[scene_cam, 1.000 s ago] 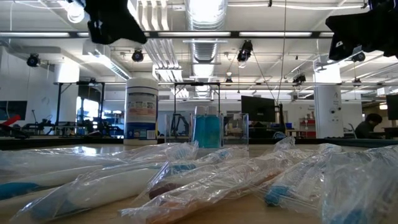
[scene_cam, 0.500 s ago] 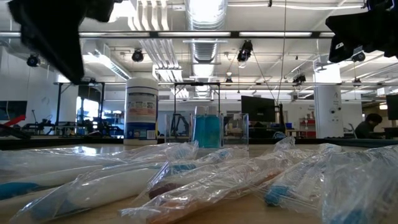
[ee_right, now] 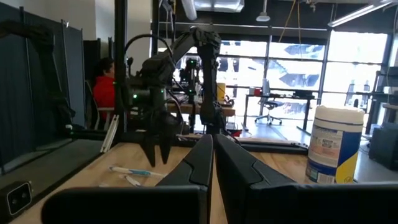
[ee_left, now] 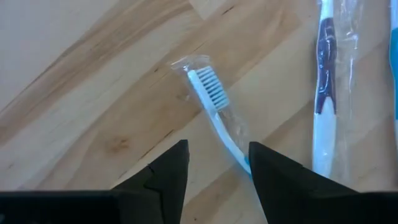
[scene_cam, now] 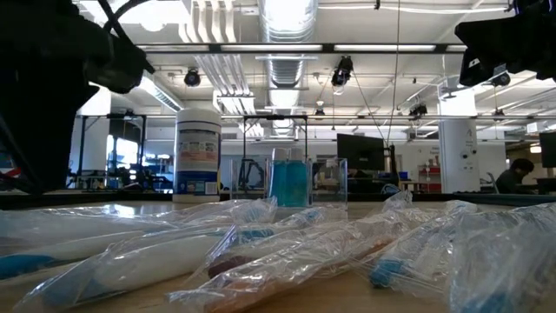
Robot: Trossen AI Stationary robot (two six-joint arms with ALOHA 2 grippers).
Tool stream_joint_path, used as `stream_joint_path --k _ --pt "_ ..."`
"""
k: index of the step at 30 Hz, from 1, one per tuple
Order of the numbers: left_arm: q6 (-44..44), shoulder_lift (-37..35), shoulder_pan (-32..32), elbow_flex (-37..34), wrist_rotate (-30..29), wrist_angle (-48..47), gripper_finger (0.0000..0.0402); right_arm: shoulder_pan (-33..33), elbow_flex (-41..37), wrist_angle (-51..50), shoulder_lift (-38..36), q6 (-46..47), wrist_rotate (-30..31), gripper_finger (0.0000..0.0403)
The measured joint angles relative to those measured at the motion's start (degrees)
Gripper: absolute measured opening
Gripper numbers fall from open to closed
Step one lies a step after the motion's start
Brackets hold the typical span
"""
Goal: Pick & Place toothbrushing station
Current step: Put the blue toothbrush into the transparent bin organizer
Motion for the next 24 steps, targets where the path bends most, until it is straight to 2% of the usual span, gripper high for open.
stream_joint_path --k 11,18,21,24 --pt "2.8 4.1 0.9 0.0 1.7 4.5 0.0172 0.0 0.0 0.0 0.0 0.5 0.0 0.0013" --pt "5.8 6.1 2.0 0.1 2.3 3.7 0.0168 0.0 0.0 0.0 0.1 1.3 0.0 0.0013" --pt "7.8 6.6 2.5 0.2 3.0 3.8 0.0145 0.0 0.0 0.0 0.1 1.8 0.0 0.0013" --pt "8.9 6.7 2.9 0.2 3.3 3.8 0.0102 0.0 0.0 0.0 0.1 1.8 0.0 0.0013"
